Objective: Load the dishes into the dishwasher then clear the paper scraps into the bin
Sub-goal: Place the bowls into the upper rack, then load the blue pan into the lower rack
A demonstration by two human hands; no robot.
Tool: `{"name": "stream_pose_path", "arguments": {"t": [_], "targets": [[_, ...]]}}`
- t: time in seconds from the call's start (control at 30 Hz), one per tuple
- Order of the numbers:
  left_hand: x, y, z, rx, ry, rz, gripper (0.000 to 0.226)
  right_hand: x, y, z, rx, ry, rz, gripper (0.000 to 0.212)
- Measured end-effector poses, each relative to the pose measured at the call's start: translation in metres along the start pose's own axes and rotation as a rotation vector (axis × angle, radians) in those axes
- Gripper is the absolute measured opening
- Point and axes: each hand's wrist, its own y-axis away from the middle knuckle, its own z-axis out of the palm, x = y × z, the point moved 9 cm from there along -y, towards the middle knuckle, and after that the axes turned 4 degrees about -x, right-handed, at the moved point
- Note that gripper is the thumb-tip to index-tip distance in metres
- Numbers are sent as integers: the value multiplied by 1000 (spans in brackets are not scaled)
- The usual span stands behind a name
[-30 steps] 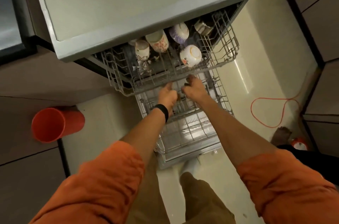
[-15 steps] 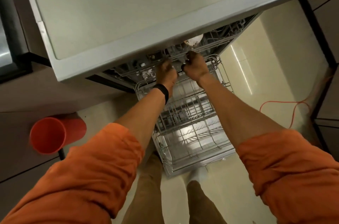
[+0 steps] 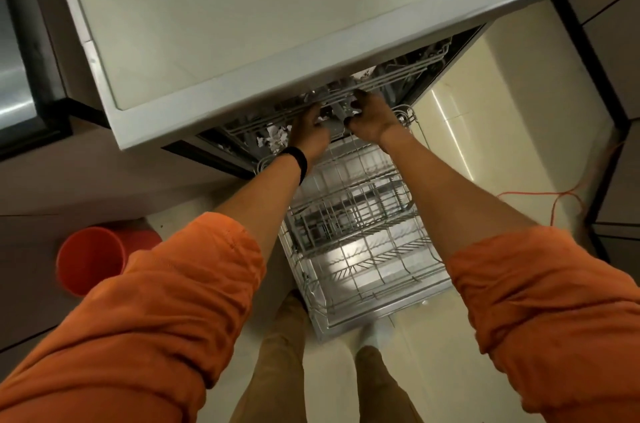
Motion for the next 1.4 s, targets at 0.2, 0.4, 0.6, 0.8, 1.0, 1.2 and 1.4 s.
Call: {"name": "stream_pose_path", "arguments": {"t": [0.2, 0.4, 0.6, 0.8, 1.0, 1.2, 1.4], "targets": [[-3, 51, -2, 31, -232, 46, 56, 11, 57, -6, 17, 41, -22, 62], [8, 133, 17, 44, -311, 199, 51, 7, 151, -20, 67, 103, -138, 49], [29, 239, 21, 136, -308, 287, 43, -17, 254, -26, 76, 87, -264, 51], [44, 331, -7, 253, -305, 389, 39, -66, 337, -17, 61, 153, -416, 50], [34, 389, -77, 386, -267, 436, 40, -134, 382, 5, 78, 159, -546, 47], [2, 435, -170, 480, -211, 449, 36, -209, 400, 68, 62, 190, -631, 44], [-21, 481, -271, 592, -302, 489, 48, -296, 417, 150, 63, 199, -733, 43]]}}
